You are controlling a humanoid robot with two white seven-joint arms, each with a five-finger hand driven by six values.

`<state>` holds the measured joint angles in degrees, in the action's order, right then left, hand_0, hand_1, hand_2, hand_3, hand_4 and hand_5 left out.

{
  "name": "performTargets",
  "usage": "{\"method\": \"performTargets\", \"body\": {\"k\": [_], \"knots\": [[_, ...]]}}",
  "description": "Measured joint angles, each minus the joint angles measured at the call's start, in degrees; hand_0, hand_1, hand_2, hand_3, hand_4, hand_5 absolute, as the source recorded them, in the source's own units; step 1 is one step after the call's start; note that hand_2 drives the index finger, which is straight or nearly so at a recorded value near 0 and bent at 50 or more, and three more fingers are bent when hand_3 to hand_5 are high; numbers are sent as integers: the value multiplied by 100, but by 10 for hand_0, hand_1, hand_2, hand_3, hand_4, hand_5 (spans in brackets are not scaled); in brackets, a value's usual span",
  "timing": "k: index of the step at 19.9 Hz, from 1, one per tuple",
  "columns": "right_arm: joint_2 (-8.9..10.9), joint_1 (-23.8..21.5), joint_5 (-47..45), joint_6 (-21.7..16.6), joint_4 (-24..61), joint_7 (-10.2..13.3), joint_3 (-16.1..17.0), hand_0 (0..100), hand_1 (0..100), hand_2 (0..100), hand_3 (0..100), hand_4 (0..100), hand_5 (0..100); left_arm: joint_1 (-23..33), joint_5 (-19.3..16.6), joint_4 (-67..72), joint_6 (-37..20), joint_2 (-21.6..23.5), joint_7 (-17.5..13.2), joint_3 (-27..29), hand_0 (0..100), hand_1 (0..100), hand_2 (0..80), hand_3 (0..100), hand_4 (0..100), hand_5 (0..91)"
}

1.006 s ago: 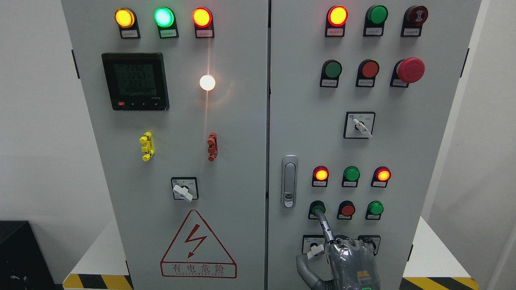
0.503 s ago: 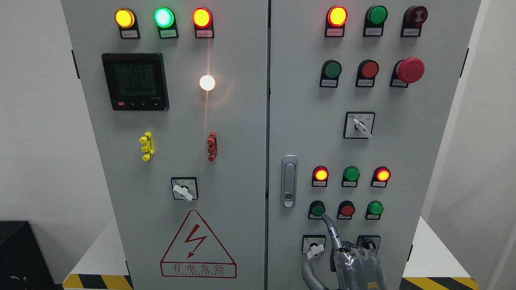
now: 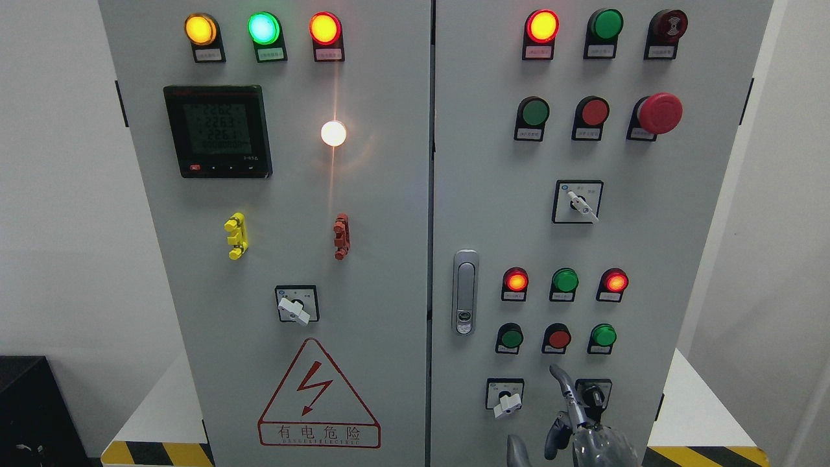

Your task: Press green start button

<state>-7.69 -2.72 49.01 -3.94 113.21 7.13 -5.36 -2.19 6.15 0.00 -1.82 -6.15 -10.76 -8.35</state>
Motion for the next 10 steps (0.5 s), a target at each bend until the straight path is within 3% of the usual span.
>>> {"method": "performTargets", "body": {"k": [3, 5, 6, 8, 9, 10], "knots": [[2, -121, -617, 34, 155, -72, 6, 396, 354, 0, 568, 593, 661, 0, 0, 0, 0, 0, 0, 0, 120, 556, 0, 0, 0, 0], [2, -174, -1107, 39, 240, -230, 10, 331, 335, 0, 393, 406, 487, 0, 0, 0, 0, 0, 0, 0, 120, 556, 0, 0, 0, 0], [2, -199, -1358, 48, 281, -300, 15, 314, 332, 0, 378, 386, 469, 0, 0, 0, 0, 0, 0, 0, 120, 556, 0, 0, 0, 0], [3, -242, -1827, 49, 343, -378, 20, 213, 295, 0, 269, 265, 334, 0, 0, 0, 0, 0, 0, 0, 120, 556, 0, 0, 0, 0], [3, -259, -2012, 49, 374, -396, 23, 174, 287, 0, 256, 250, 320, 0, 0, 0, 0, 0, 0, 0, 120, 556, 0, 0, 0, 0], [3, -272, -2217, 49, 399, -427, 26, 77, 281, 0, 208, 187, 223, 0, 0, 0, 0, 0, 0, 0, 120, 556, 0, 0, 0, 0]]}}
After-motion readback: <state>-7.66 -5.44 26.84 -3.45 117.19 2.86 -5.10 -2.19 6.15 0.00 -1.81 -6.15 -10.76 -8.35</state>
